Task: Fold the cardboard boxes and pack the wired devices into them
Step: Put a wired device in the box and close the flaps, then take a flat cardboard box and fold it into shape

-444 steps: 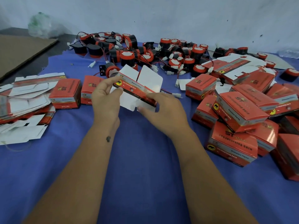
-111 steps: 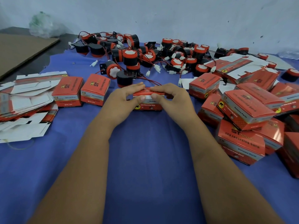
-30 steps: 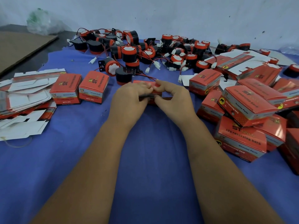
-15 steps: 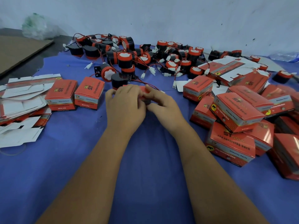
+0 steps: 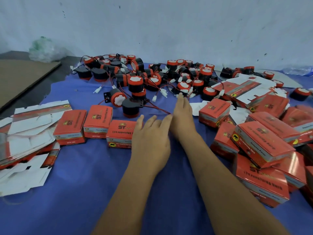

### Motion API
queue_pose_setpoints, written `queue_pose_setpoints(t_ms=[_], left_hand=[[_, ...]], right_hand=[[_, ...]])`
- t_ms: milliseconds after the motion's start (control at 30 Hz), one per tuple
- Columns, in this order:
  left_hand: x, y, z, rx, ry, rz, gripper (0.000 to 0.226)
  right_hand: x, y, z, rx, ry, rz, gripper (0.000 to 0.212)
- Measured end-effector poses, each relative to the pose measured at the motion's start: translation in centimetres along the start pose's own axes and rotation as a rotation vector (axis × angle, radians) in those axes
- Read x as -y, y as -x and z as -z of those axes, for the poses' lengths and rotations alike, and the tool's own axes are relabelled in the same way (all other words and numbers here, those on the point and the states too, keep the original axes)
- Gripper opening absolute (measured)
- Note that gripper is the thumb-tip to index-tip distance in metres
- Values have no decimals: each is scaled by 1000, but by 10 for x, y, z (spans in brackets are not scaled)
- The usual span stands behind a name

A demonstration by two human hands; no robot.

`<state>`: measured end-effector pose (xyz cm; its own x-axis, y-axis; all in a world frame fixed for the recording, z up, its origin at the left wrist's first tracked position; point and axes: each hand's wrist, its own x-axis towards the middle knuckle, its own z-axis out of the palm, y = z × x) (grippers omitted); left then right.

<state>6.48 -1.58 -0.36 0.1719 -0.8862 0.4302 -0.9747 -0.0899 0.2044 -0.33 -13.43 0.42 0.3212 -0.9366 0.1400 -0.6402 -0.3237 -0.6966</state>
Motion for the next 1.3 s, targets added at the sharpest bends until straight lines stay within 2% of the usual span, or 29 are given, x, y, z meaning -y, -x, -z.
queue_pose_setpoints(t_ms=[67, 133, 200, 267, 333, 400, 467, 533, 600, 667, 700, 767, 800, 867, 933, 967, 1033, 1100, 1133, 1200, 1267, 1300], left_hand=[[11, -3, 1, -15, -71, 64, 39], [17, -4, 3, -55, -88, 124, 26], [19, -5, 6, -48, -87, 222, 26], [21, -3, 8, 3, -123, 343, 32], [24, -2, 8, 43, -170, 449, 36], [28, -3, 10, -7, -139, 494, 35], [25, -3, 11, -165, -13, 390, 33], [17, -2, 8, -286, 181, 183, 34], [10, 1, 4, -199, 461, 106, 39], [9, 5, -1, 43, 664, 108, 49], [9, 5, -5, 165, 651, 122, 54], [12, 4, -10, 261, 351, 116, 54], [13, 3, -10, 226, 177, 129, 48], [16, 3, -7, 123, -43, 281, 43], [25, 3, 0, 27, -70, 457, 46], [29, 3, 4, -39, -61, 486, 42], [29, 3, 11, -217, -24, 420, 30], [19, 5, 16, -299, 25, 292, 30], [13, 5, 16, -261, 63, 274, 31], [6, 7, 11, -94, 92, 357, 34], [5, 8, 7, 33, 22, 415, 39], [5, 9, 5, 60, 9, 410, 42]], right_hand=[[-5, -15, 0, -76, 410, -41, 69], [-9, -24, 7, -121, 619, -128, 71], [-15, -29, 14, -70, 681, -276, 74], [-20, -29, 19, 27, 710, -358, 68], [-21, -21, 18, 49, 664, -238, 56], [-16, -6, 11, 44, 481, 0, 38], [-7, 14, 6, 75, 195, 126, 23], [-4, 26, 3, 35, 54, 214, 24], [-8, 30, 4, -53, 183, 248, 47], [-16, 32, 6, -30, 335, 100, 58], [-19, 33, 9, 9, 386, 4, 61], [-24, 35, 12, 42, 427, -84, 61], [-25, 38, 12, 33, 426, -73, 59], [-24, 45, 12, 15, 410, -26, 49], [-22, 50, 14, 4, 334, 5, 28], [-22, 53, 15, 0, 271, 17, 18], [-22, 58, 17, -47, 114, 34, 26], [-20, 61, 19, -142, 11, 34, 33], [-19, 63, 19, -195, 19, 40, 31], [-17, 64, 18, -240, 182, 44, 19], [-15, 64, 16, -174, 439, 10, 20], [-14, 64, 15, -137, 490, 9, 22]])
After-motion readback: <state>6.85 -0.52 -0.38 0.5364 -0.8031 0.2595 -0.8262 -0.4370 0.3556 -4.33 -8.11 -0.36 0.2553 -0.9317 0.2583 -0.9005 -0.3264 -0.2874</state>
